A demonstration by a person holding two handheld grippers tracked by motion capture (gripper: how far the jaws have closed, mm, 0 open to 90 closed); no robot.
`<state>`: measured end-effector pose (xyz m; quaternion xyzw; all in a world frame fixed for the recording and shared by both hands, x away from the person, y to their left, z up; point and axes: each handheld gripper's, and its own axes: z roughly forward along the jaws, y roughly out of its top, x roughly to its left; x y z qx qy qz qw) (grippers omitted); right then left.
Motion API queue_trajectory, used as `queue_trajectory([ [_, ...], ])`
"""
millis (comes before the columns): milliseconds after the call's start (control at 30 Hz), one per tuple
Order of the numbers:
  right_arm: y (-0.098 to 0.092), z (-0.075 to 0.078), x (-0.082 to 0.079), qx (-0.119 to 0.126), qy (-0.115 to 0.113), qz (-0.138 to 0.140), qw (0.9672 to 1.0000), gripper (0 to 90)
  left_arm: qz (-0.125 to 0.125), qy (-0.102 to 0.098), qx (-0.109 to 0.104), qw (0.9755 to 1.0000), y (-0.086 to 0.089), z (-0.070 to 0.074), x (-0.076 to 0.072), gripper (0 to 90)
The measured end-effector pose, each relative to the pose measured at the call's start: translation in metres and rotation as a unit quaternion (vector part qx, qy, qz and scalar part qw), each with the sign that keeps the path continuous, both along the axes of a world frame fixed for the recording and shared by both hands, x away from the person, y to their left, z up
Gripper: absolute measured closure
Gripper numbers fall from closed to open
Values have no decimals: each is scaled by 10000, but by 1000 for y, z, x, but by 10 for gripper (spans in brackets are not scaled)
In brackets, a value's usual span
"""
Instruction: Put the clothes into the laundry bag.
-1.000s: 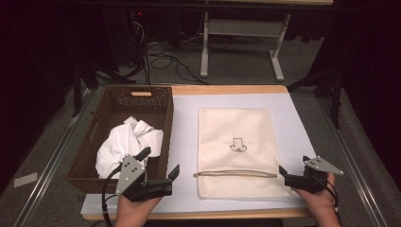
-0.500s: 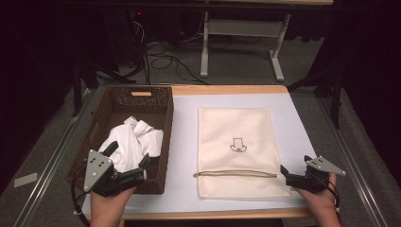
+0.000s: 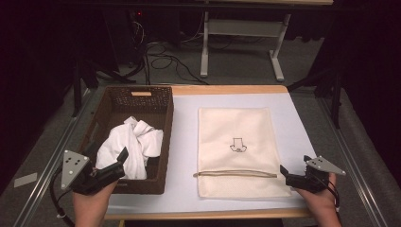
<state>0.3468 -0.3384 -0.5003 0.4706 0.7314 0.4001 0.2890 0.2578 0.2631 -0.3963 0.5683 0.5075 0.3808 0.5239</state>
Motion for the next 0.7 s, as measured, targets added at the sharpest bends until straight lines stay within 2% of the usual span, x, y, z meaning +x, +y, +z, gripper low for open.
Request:
queue_trajectory([
  [267,1,1,0,-4,-24,29,10000,5,22,-20,21,10000,1,-2,0,58],
  [367,1,1,-1,26,-5,25,10000,9,47,-66,41,10000,0,4,5,68],
  [433,1,0,0,23,33,10,10000,9,63,-157,119,9998,-2,11,11,68],
  [500,1,-1,1,34,41,17,10000,9,61,-208,112,9997,-5,14,19,68],
  [633,1,0,1,82,26,33,10000,4,44,-69,218,9997,-9,13,45,68],
  [667,1,0,1,79,33,56,9999,4,44,-69,218,9997,-9,13,45,68],
  [700,1,-1,1,69,48,62,9999,4,26,-43,274,9996,-10,13,53,68],
])
